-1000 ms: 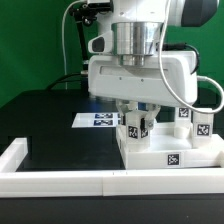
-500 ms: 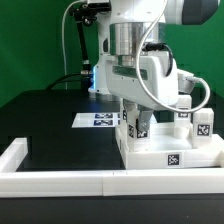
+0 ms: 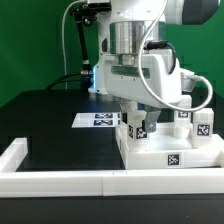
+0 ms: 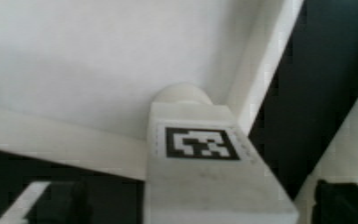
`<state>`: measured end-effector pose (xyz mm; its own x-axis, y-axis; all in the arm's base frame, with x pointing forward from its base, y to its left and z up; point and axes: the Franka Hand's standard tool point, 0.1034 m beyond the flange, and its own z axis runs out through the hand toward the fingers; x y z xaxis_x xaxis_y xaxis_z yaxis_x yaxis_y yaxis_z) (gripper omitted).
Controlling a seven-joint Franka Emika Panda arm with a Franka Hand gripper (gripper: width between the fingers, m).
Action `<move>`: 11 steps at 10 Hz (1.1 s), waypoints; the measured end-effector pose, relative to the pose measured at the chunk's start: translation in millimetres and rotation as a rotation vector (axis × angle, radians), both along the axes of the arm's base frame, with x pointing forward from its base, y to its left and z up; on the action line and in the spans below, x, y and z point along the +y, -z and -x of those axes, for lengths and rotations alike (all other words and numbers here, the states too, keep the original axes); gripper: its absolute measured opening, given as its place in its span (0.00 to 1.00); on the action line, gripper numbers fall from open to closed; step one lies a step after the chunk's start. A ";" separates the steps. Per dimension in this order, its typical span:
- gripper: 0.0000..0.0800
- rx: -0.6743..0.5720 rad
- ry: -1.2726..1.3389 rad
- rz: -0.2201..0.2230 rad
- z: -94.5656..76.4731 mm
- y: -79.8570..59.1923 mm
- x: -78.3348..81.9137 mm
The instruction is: Assemble square table
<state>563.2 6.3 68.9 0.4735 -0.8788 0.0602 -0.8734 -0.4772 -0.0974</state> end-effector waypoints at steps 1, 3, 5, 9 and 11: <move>0.80 -0.012 -0.153 0.024 -1.7 -0.7 0.5; 0.81 -0.010 -0.362 0.044 -0.4 -2.0 2.4; 0.81 -0.010 -0.541 0.067 -0.3 -1.8 2.8; 0.81 -0.007 -0.787 0.110 1.2 -0.4 2.8; 0.81 -0.002 -0.960 0.136 -0.6 -1.6 -0.5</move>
Offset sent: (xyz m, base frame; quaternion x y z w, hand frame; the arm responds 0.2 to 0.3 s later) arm -0.0042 0.0114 0.0038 0.0261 -0.0321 -0.2321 0.9718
